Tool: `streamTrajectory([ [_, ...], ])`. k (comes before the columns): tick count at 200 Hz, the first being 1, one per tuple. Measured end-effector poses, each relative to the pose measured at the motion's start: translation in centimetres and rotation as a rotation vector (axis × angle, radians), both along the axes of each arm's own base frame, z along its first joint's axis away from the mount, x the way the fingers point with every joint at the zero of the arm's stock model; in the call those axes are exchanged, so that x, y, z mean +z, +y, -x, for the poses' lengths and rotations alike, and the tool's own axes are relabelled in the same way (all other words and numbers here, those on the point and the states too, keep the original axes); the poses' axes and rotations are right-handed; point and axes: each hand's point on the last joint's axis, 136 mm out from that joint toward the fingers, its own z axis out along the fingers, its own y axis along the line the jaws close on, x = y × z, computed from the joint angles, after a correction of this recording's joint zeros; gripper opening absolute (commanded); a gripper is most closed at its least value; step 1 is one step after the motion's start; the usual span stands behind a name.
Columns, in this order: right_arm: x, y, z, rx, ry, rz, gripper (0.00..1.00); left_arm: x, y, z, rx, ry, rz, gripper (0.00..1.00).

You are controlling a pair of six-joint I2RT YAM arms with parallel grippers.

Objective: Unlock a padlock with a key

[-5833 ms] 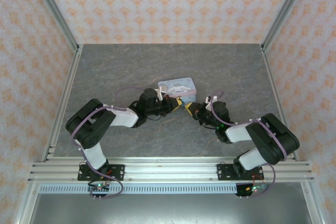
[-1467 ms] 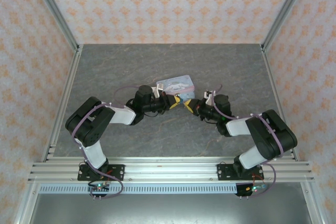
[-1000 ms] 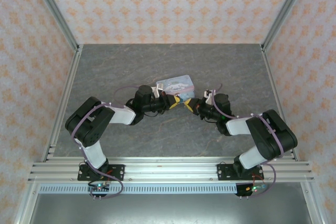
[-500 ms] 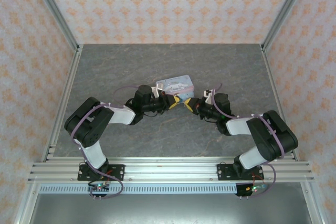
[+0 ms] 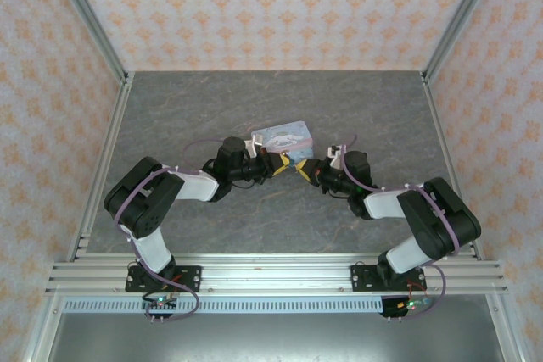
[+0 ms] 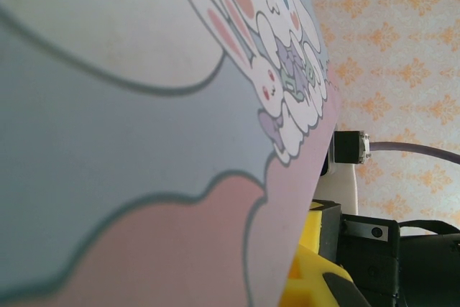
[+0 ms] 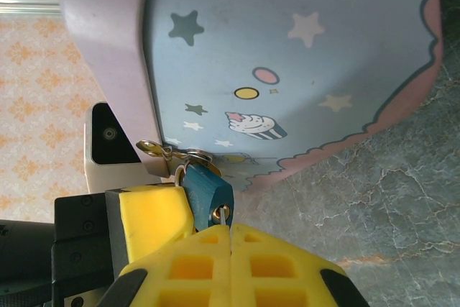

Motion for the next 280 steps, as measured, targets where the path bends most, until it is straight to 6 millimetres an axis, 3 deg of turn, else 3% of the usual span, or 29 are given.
streamTrajectory([
  [134,-0.6,0.1,-1.0,0.034,-0.077,-0.030,0.00,-0.2,0.5,-0.3,0.034,0.026,0.006,0.00],
  [280,2.1,0.8,-2.6,0.056,-0.158,-0.079,0.00,2.3,1.1,-1.6,0.122,0.037,0.100,0.00],
])
